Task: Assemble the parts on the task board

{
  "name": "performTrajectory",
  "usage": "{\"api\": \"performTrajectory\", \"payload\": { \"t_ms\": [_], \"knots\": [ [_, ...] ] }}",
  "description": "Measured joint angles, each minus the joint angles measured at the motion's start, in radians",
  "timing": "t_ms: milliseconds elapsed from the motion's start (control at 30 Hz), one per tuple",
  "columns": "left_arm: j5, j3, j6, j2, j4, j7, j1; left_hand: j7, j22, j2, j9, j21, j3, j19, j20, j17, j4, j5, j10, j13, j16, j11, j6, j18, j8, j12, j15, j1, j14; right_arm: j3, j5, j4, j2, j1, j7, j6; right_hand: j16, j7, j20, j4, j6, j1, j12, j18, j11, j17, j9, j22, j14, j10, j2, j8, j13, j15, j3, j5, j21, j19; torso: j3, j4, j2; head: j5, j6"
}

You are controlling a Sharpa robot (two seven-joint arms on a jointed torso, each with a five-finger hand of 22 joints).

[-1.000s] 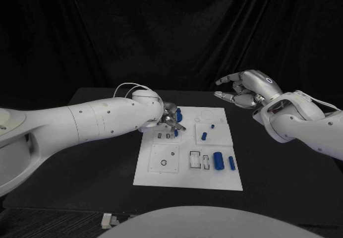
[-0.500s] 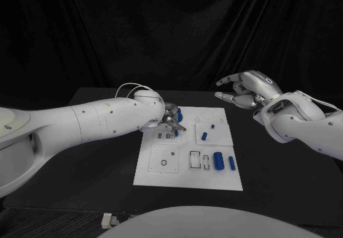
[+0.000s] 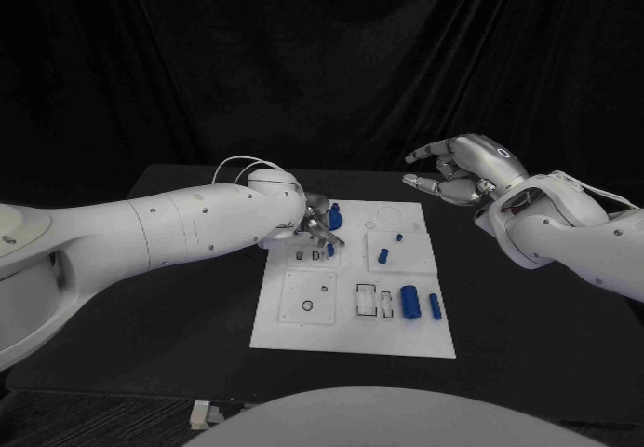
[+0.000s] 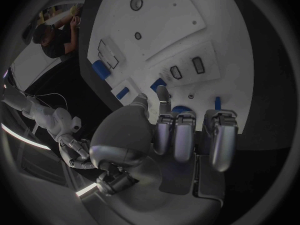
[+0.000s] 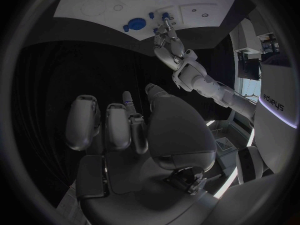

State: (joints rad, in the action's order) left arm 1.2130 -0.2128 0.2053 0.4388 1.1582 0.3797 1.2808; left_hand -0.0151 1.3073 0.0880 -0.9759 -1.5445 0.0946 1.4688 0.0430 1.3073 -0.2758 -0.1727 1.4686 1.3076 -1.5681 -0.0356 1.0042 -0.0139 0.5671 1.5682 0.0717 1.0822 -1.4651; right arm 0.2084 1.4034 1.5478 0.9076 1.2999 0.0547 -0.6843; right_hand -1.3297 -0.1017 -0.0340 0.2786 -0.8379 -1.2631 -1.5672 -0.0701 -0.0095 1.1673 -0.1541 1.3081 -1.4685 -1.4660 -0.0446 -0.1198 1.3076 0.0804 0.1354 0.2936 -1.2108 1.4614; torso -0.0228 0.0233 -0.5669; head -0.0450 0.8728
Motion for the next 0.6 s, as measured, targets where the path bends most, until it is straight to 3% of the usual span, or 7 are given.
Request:
{"api": "performTrajectory", "payload": {
  "t_ms": [267,600],
  "knots": [
    [0.0,0.0,0.004,-0.006,-0.013,0.008,-0.002,-0.001,0.001,-0.001,-0.02,0.004,0.004,0.0,0.0,0.0,-0.004,0.017,0.0,0.0,0.0,0.0,-0.01,0.0,-0.002,0.0,0.0,-0.014,0.0,0.0,0.0,-0.002,-0.002,-0.001,-0.004,0.007,0.0,-0.003,0.0,0.0,-0.003,0.0,0.0,0.0,0.0,-0.002,0.001,0.0,0.0,0.0,0.0,0.0,0.0,0.0,0.0,0.0,0.0,0.0,-0.0002,-0.0004,0.0,0.0,0.0],
    [0.0,0.0,0.014,-0.014,-0.026,0.015,-0.011,-0.008,0.001,0.004,-0.015,0.008,0.004,0.0,0.0,0.001,-0.004,0.017,0.0,0.0,0.0,0.0,-0.016,0.0,-0.05,0.0,0.0,-0.018,0.0,0.0,0.0,-0.004,-0.002,-0.001,-0.01,0.016,0.0,0.0,0.0,0.0,-0.007,0.0,0.0,0.0,0.0,-0.003,0.001,0.0,0.004,0.0,0.0,-0.004,0.0,-0.004,0.0,0.0,0.0,0.0,-0.0003,-0.0006,0.001,0.003,0.0]
  ]
}}
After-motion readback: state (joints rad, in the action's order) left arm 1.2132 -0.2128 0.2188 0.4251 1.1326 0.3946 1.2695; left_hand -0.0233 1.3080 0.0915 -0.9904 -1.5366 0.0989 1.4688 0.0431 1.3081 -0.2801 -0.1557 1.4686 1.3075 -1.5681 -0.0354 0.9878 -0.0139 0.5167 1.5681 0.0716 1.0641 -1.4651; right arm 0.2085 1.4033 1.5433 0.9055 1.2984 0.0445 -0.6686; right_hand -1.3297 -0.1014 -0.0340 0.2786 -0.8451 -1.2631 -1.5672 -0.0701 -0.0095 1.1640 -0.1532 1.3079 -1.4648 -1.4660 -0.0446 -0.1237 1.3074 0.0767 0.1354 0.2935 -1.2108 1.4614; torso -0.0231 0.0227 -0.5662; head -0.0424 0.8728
